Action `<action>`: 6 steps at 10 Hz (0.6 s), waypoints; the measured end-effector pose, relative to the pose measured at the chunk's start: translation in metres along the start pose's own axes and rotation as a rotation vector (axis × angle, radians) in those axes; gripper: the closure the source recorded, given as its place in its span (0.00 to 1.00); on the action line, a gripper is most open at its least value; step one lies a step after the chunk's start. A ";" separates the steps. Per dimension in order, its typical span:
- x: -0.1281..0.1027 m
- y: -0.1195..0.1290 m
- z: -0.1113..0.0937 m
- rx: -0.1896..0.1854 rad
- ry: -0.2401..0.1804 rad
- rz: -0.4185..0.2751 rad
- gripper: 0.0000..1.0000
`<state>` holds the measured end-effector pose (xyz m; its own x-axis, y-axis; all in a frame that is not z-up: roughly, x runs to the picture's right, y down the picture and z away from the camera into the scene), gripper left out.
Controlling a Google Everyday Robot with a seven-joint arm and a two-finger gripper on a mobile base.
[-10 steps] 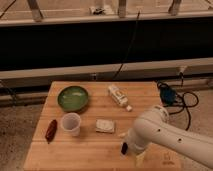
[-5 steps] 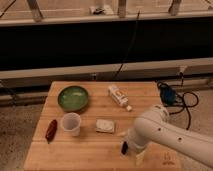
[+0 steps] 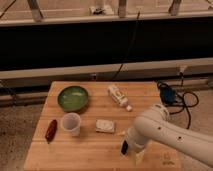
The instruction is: Knock the eraser over
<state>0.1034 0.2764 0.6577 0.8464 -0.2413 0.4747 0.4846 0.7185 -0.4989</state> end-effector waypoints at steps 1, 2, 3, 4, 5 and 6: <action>0.000 -0.002 0.000 0.002 -0.003 0.001 0.20; 0.000 -0.002 0.000 0.002 -0.004 0.001 0.20; 0.001 -0.001 0.001 0.002 -0.006 0.001 0.20; 0.001 -0.002 0.002 0.002 -0.009 0.001 0.20; 0.002 -0.002 0.002 0.003 -0.012 0.001 0.20; 0.002 -0.003 0.002 0.004 -0.015 0.002 0.20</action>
<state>0.1034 0.2754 0.6617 0.8439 -0.2306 0.4845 0.4823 0.7215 -0.4967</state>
